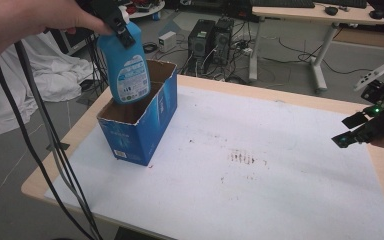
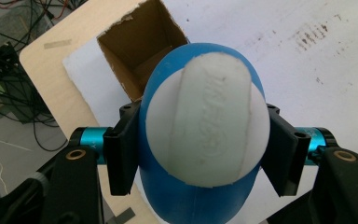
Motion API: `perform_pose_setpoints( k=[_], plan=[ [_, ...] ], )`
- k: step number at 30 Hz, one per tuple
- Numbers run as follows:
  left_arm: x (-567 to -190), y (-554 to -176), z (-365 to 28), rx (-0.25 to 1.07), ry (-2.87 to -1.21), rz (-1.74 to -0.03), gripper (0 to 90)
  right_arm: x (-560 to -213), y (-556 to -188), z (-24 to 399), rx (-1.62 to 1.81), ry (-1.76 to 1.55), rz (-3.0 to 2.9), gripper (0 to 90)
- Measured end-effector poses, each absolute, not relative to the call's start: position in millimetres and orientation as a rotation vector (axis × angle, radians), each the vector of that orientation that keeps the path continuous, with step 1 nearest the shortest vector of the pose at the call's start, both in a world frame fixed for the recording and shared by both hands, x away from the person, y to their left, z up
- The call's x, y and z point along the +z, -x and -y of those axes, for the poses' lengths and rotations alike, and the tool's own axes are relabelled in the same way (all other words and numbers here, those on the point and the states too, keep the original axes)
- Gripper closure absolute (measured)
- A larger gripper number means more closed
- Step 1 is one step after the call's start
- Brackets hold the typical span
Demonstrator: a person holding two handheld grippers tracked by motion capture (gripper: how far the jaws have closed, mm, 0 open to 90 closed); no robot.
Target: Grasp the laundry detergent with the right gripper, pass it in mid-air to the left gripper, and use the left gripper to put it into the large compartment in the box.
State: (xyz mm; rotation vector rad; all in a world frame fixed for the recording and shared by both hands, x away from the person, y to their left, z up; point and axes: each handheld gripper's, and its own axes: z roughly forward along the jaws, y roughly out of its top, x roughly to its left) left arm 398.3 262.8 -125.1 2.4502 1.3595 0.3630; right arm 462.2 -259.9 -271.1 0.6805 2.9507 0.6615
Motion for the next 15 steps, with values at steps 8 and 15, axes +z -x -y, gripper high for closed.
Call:
perform_pose_setpoints(
  k=[8,15],
  plan=[
    [-141,-400,-264,0.347,-2.467,-1.367,37.8,-271,-461,262,0.661,-0.689,-2.953,22.1],
    [-160,-403,-263,0.317,-2.483,-1.393,37.8,-273,-460,262,0.663,-0.689,-2.955,22.1]
  ],
)
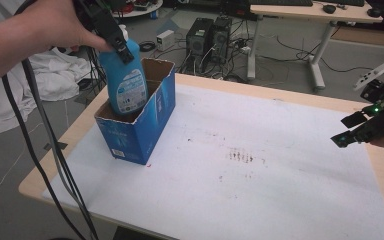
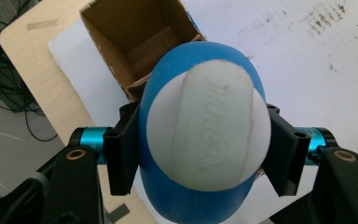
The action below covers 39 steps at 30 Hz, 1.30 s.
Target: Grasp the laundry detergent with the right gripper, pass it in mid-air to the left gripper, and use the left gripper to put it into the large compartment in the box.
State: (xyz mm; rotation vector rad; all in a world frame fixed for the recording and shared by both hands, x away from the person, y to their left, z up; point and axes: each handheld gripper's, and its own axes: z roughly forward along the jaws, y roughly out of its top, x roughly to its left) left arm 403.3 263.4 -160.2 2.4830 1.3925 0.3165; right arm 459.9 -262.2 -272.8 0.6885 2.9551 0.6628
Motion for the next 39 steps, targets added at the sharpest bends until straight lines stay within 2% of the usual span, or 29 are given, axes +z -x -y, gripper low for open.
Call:
perform_pose_setpoints(
  k=[16,39],
  plan=[
    [-205,-411,-257,0.224,-2.543,-1.389,37.8,-276,-460,264,0.668,-0.69,-2.961,22.1],
    [-253,-412,-256,0.16,-2.625,-1.357,37.8,-276,-457,269,0.669,-0.703,-2.96,22.1]
  ],
)
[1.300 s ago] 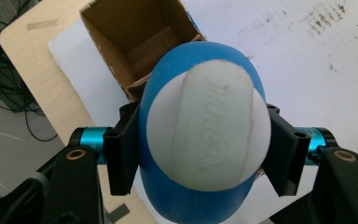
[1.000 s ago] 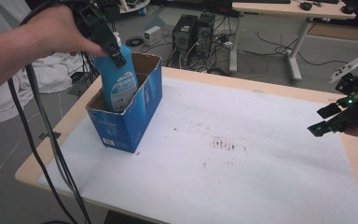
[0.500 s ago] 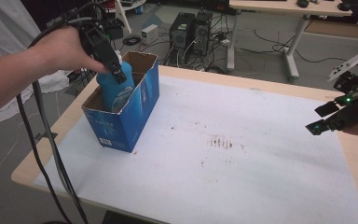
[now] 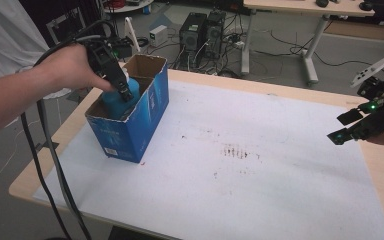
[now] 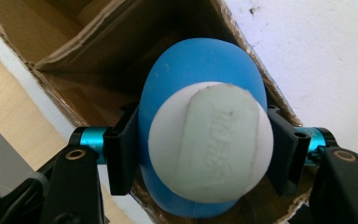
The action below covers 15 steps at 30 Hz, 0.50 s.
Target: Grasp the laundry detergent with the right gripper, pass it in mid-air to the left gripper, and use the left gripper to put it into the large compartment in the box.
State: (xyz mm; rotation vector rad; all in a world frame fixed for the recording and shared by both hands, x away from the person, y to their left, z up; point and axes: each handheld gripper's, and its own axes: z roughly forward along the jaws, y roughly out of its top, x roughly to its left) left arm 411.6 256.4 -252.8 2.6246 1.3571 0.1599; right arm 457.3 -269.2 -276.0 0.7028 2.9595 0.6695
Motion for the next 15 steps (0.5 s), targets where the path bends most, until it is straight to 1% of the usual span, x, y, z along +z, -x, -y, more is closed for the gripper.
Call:
perform_pose_setpoints(
  k=[15],
  plan=[
    [-265,-415,-257,0.133,-2.646,-1.349,37.7,-276,-459,270,0.679,-0.699,-2.961,22.1]
  ],
)
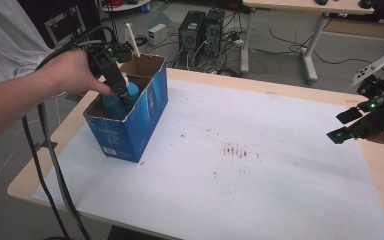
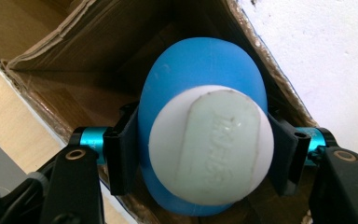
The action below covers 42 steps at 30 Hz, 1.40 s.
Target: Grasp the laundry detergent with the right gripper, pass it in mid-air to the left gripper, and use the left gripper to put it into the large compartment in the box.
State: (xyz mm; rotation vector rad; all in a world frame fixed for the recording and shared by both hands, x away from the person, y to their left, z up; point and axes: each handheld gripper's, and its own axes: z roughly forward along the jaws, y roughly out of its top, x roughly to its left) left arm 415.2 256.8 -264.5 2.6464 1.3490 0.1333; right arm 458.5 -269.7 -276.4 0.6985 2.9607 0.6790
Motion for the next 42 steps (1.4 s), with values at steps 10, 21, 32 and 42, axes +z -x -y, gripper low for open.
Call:
perform_pose_setpoints(
  k=[10,21,32,42],
  plan=[
    [-272.1,-416.2,-258.0,0.12,-2.661,-1.349,37.7,-277.5,-458.7,269.8,0.679,-0.699,-2.965,22.1],
    [-273.5,-417.3,-259.6,0.112,-2.671,-1.319,37.7,-278.9,-457.3,270.7,0.678,-0.699,-2.965,22.1],
    [-274.4,-417.6,-262.4,0.108,-2.664,-1.303,37.4,-279.9,-456.0,271.3,0.674,-0.708,-2.966,22.1],
    [-274.5,-417.7,-264.2,0.102,-2.662,-1.304,37.3,-279.4,-455.3,269.4,0.685,-0.694,-2.968,22.1]
  ],
)
